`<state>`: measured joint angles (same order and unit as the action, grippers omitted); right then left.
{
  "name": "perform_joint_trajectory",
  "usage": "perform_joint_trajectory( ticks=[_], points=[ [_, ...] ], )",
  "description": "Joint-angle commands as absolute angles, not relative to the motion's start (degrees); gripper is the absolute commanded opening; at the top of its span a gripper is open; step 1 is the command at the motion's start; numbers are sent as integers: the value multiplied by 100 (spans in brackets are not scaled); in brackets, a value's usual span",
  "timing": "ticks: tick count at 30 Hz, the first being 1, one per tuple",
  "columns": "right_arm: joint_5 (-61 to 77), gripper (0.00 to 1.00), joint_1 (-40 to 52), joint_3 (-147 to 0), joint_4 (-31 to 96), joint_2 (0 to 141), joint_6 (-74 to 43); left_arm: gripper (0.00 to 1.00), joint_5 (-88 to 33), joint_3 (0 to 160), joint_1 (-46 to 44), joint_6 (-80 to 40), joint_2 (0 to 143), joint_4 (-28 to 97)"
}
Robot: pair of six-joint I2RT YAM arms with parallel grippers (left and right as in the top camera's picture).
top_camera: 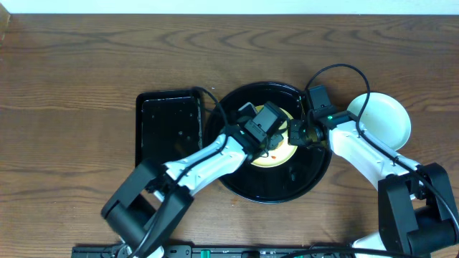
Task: Clean dirty plates on tray and stack at the side
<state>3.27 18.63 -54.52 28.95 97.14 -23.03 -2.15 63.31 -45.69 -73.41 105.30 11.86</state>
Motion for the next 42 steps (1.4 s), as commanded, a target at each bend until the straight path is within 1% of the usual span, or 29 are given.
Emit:
perform_joint_trajectory(
  ticks=[1,10,23,30,39,41,42],
  points=[
    [327,1,1927,-5448,2915,9776,-2333,8,-82,6316,-4694,-7489,10645,996],
    [329,1,1927,-5448,2915,9776,-2333,8,64,6316,-4928,-7491,10916,821],
    [325,1,1914,-5448,2902,9776,-2331,7,89,6316,-4950,-7448,11021,1966],
    [325,1,1914,-5448,2902,9776,-2329,7,749,6318,-4742,-6829,10910,2545],
    [322,1,1914,-5448,2902,9776,-2329,7,1343,6326,-4329,-5898,10536,2587],
    [325,3,1914,-5448,2902,9776,-2329,7,1498,6355,-4239,-5714,10348,2585],
    [325,7,1914,-5448,2897,9776,-2329,8,1535,6372,-4198,-5616,10261,2569]
  ],
)
